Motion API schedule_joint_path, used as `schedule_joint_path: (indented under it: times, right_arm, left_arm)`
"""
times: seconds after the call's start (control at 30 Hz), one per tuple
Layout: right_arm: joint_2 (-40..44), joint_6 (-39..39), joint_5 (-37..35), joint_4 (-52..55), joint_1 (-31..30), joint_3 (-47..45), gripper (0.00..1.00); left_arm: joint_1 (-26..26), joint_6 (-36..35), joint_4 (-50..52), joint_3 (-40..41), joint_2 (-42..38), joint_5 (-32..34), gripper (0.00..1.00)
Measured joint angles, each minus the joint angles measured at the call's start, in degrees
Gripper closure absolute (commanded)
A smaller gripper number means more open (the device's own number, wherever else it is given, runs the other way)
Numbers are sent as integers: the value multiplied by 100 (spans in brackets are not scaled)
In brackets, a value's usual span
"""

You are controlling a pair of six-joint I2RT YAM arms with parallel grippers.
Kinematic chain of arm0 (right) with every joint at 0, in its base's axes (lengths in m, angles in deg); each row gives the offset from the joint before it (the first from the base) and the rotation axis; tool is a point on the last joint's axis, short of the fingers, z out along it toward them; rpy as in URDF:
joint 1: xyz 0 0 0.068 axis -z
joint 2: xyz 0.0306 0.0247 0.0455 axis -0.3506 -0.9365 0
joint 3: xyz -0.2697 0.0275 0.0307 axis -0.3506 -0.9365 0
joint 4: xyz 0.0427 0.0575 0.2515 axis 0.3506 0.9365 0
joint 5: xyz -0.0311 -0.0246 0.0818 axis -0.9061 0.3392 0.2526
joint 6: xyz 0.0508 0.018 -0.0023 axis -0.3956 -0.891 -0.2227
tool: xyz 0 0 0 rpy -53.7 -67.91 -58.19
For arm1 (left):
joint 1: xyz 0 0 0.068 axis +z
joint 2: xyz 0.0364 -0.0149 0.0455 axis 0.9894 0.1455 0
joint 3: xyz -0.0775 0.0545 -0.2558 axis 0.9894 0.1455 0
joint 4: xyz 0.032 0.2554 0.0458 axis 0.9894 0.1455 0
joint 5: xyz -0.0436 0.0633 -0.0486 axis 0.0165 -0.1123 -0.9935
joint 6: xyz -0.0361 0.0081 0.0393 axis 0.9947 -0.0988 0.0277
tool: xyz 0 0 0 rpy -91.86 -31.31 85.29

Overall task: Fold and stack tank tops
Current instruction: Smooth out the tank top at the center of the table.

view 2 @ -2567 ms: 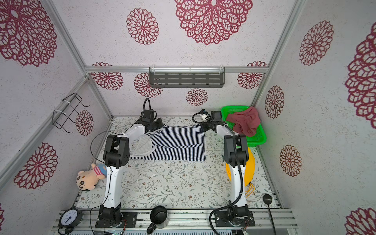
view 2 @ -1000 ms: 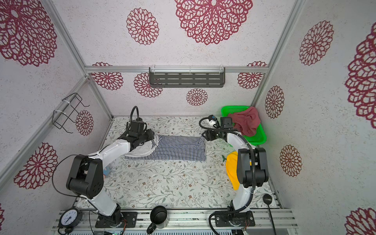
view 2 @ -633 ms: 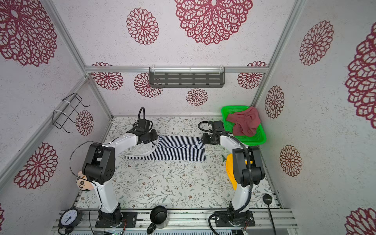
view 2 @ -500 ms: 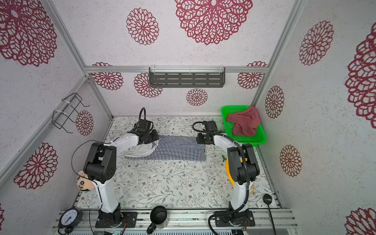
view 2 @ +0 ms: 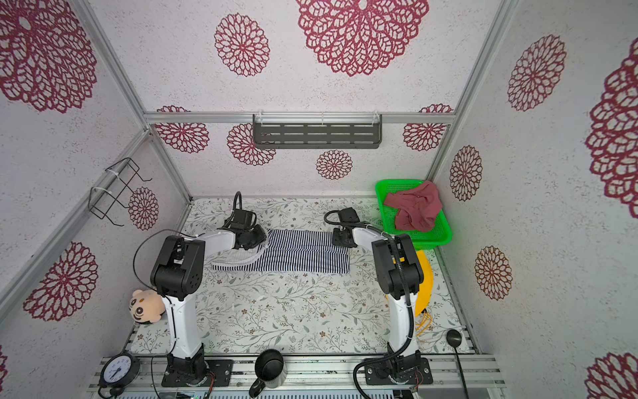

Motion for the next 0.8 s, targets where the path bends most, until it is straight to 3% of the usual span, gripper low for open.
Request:
schedule_joint_path:
  times: [0.3,0.5,0.67,0.8]
  right_arm:
    - [201,96,-118,50,457,-52,62]
    - [623,175,122,-195,-96,9,63]
    - [262,109,457,-511,-557,247,64]
    - [9,68,487,-527,-531,208,65]
  left_arm:
    - [35,142,-407,210,-33,-26,69]
    - [35,151,-289,232,-192,-11,65]
    - [-26,44,90,-245,-201,151,64]
    - [-83,13,203,-437,-201,173,64]
